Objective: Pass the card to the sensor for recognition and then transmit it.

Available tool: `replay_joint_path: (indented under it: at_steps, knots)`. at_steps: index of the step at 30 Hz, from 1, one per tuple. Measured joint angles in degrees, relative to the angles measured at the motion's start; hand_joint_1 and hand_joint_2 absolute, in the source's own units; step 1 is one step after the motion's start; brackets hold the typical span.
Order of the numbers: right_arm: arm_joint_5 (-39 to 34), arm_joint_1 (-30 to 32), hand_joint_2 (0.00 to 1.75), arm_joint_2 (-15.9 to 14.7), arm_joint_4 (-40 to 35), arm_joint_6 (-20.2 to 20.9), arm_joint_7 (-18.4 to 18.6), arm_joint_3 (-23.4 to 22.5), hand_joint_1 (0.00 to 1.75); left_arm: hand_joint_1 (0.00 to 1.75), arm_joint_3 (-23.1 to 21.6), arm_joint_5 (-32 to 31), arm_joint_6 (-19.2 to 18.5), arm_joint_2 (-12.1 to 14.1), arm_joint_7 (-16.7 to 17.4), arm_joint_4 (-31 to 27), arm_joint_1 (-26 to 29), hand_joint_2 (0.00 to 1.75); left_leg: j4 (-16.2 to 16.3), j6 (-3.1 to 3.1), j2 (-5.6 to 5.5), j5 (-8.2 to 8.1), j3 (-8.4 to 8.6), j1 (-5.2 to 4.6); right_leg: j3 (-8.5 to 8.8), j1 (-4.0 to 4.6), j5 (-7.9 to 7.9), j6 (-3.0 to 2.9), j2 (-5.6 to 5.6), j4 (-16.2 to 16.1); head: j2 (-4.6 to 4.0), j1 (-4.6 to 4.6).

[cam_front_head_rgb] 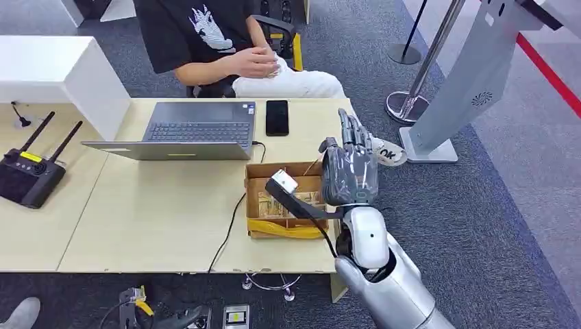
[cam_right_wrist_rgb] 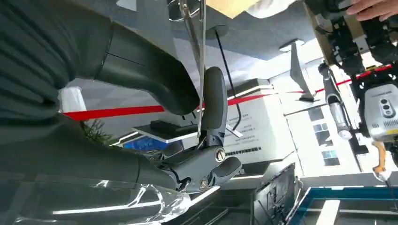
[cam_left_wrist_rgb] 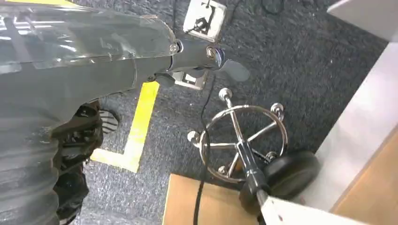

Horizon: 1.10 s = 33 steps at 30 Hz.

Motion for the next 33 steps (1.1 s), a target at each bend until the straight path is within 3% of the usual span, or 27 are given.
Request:
replay_joint_path:
  at_steps: [16,30,31,32,33]
  knots:
    - [-3.21,-7.11,1.75,2.43,3.26,1.75,2.3,0.13,1.75,0.0,0.04,-1.49,-0.85,-1.62,1.49,1.53,-2.31,1.75,0.0,0.02,-0.03,0.02,-0.02,0.01,0.01,0.01,0.0,0.0,-0.01,0.0,0.0,0.04]
    - [-6.25,-7.31,1.75,3.32,7.74,-0.28,1.88,0.17,1.75,0.0,0.04,-2.05,-0.61,-2.36,1.86,2.73,-2.62,1.75,0.0,0.01,-0.03,0.02,-0.02,0.01,-0.01,0.01,0.0,0.0,-0.01,0.0,0.0,0.02]
    - [-6.36,-7.3,1.75,3.41,7.89,-0.35,1.79,0.17,0.98,0.0,0.04,-2.03,-0.52,-2.36,1.86,2.82,-2.62,1.75,0.0,0.01,-0.03,0.02,-0.02,0.01,-0.01,0.01,0.0,0.0,-0.01,0.0,0.0,0.0]
    - [-6.58,-7.3,1.75,3.5,8.09,-0.46,1.66,0.17,0.0,0.0,0.04,-2.05,-0.46,-2.38,1.86,2.89,-2.62,1.75,0.0,0.01,-0.03,0.02,-0.02,0.01,-0.01,0.01,0.0,0.0,-0.01,0.0,0.0,0.02]
    - [-6.69,-7.3,1.75,3.56,8.26,-0.48,1.53,0.17,0.0,0.0,0.04,-2.03,-0.35,-2.38,1.86,2.93,-2.62,1.75,0.0,0.01,-0.03,0.02,-0.02,0.01,-0.01,0.01,0.0,0.0,-0.01,0.0,0.0,0.02]
